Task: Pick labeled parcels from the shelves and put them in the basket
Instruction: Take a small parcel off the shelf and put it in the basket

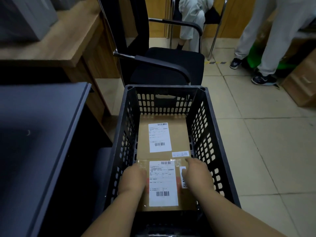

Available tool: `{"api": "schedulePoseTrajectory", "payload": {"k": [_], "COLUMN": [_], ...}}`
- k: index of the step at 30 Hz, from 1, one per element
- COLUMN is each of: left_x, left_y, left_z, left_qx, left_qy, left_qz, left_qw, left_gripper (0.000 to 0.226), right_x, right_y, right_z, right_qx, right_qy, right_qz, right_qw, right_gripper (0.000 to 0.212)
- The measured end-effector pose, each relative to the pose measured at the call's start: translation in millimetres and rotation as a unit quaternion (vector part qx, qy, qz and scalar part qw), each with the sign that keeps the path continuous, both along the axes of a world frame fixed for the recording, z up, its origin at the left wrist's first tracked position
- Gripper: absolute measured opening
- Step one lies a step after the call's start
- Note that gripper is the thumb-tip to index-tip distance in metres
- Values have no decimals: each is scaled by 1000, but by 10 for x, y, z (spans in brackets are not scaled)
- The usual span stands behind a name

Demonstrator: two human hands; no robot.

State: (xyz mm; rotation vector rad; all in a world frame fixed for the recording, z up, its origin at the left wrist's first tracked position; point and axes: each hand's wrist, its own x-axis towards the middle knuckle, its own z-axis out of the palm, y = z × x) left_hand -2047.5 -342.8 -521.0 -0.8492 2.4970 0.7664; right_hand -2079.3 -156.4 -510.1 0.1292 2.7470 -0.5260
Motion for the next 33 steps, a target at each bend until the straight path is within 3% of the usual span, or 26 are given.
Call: {"api": "schedulePoseTrajectory", "payload": {"k": [5, 10, 21, 33], "left_x": [-42, -136, -142, 432], "left_y": [8, -14, -35, 176], "left_z": [713, 1457, 2754, 3482], "left_qx": [-113, -211, -290, -345], "left_qy": [143, 202, 254, 201], "left_qz": [-114, -193, -177, -3], "left_qw": [977, 937, 905, 917], "left_gripper": [20, 27, 30, 33], "right_x": [-23, -84, -140, -132], "right_y": [-112, -223, -293, -293], "right_z": [637, 1360, 2525, 3146], "right_qx": [45, 44, 12, -20], "right_qy": [103, 158, 189, 221], "right_qz": [88, 106, 97, 263], "right_qw": [990, 981, 977, 939], "right_gripper": [37, 33, 28, 26]}}
